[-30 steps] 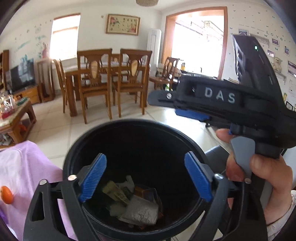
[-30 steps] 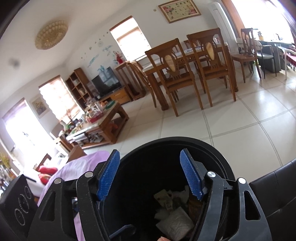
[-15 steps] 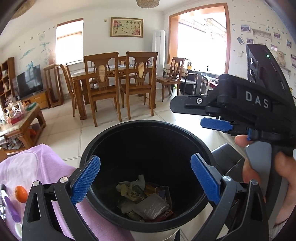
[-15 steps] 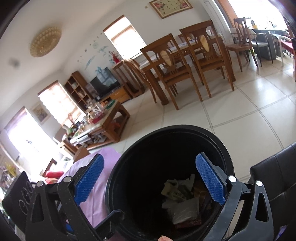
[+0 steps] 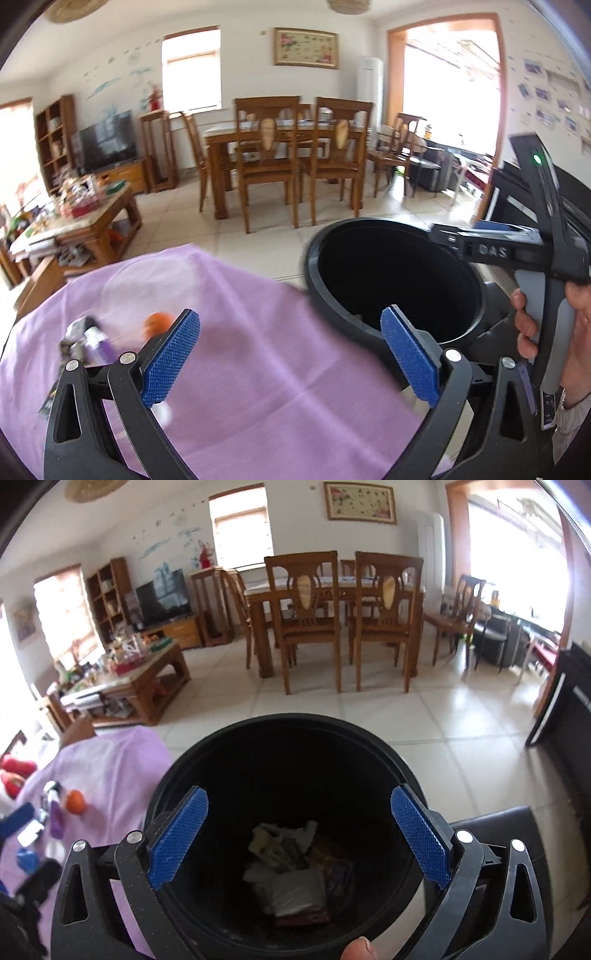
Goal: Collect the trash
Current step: 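Grasp the black coin-battery card with the left gripper while the right grasps the purple spray bottle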
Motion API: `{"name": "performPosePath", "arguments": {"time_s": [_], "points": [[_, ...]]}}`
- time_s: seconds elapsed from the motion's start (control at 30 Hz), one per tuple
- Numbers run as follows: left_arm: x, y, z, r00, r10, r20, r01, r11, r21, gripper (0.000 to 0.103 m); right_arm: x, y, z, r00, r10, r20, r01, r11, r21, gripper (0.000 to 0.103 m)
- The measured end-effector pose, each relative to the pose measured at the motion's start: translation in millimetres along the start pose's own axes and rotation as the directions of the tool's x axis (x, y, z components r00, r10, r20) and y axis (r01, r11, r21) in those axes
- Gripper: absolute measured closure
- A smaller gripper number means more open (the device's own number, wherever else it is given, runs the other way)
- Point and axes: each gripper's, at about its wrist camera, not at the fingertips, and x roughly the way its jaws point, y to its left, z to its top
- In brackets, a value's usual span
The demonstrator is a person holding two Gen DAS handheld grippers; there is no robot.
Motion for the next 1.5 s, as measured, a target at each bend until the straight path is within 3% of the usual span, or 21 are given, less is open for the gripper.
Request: {"name": "performPosePath", "arguments": {"time_s": [0.17,0.23,0.33,0.43,0.63,0.7,0.73,0.83,0.87,0.9,0.93,1.0,1.23,1.3,1.33,1.43,1.5], "points": [[-20,85,-19,0.992,0.121,-0.031,-0.124,0.987,-0.104,0.005,8,48,-9,0.999,0.019,-0.041,-0.023,0.996,-0.092,0.005],[-24,111,-23,0.982,0.179,-0.064,-0.185,0.976,-0.115,0.005,13,74,-13,0.988,0.091,-0.125,-0.108,0.985,-0.134,0.005],[-21,148,-35,0.955,0.255,-0.151,-0.271,0.958,-0.097,0.005,7,112,-14,0.975,0.195,-0.110,-0.214,0.957,-0.197,0.005],[-13,175,-44,0.940,0.254,-0.227,-0.282,0.954,-0.098,0.005,0,158,-15,0.953,0.273,-0.130,-0.299,0.912,-0.281,0.005],[14,201,-58,0.901,0.269,-0.341,-0.301,0.953,-0.042,0.005,-6,241,-16,0.921,0.342,-0.184,-0.388,0.821,-0.418,0.005],[19,207,-65,0.900,0.251,-0.355,-0.291,0.955,-0.063,0.005,-9,264,-17,0.910,0.370,-0.186,-0.414,0.791,-0.451,0.005],[18,213,-67,0.910,0.227,-0.348,-0.275,0.957,-0.094,0.005,-8,274,-18,0.910,0.369,-0.187,-0.412,0.778,-0.475,0.005],[13,226,-71,0.914,0.216,-0.344,-0.278,0.950,-0.141,0.008,-4,305,-25,0.918,0.346,-0.193,-0.394,0.746,-0.536,0.010],[9,231,-72,0.911,0.236,-0.338,-0.297,0.944,-0.144,0.010,0,313,-26,0.913,0.350,-0.209,-0.406,0.737,-0.540,0.019],[9,233,-71,0.912,0.239,-0.332,-0.301,0.942,-0.149,0.020,5,320,-26,0.904,0.359,-0.233,-0.427,0.730,-0.533,0.033],[6,233,-71,0.919,0.227,-0.324,-0.291,0.943,-0.164,0.029,10,325,-26,0.893,0.370,-0.257,-0.450,0.724,-0.523,0.038],[3,236,-72,0.920,0.230,-0.319,-0.294,0.941,-0.170,0.031,22,335,-26,0.880,0.377,-0.288,-0.474,0.724,-0.502,0.040],[-3,237,-71,0.917,0.247,-0.314,-0.315,0.931,-0.187,0.038,51,367,-31,0.872,0.345,-0.346,-0.484,0.713,-0.508,0.040],[-5,238,-71,0.920,0.248,-0.304,-0.317,0.926,-0.205,0.042,60,377,-32,0.871,0.335,-0.360,-0.485,0.710,-0.511,0.040],[-7,239,-70,0.921,0.252,-0.297,-0.321,0.923,-0.212,0.053,64,381,-33,0.871,0.329,-0.365,-0.483,0.711,-0.511,0.040],[-12,243,-69,0.925,0.260,-0.275,-0.329,0.913,-0.242,0.060,74,389,-36,0.859,0.333,-0.390,-0.499,0.718,-0.485,0.051],[-12,245,-71,0.927,0.249,-0.280,-0.322,0.911,-0.259,0.061,78,388,-34,0.836,0.365,-0.410,-0.533,0.720,-0.445,0.066]]}}
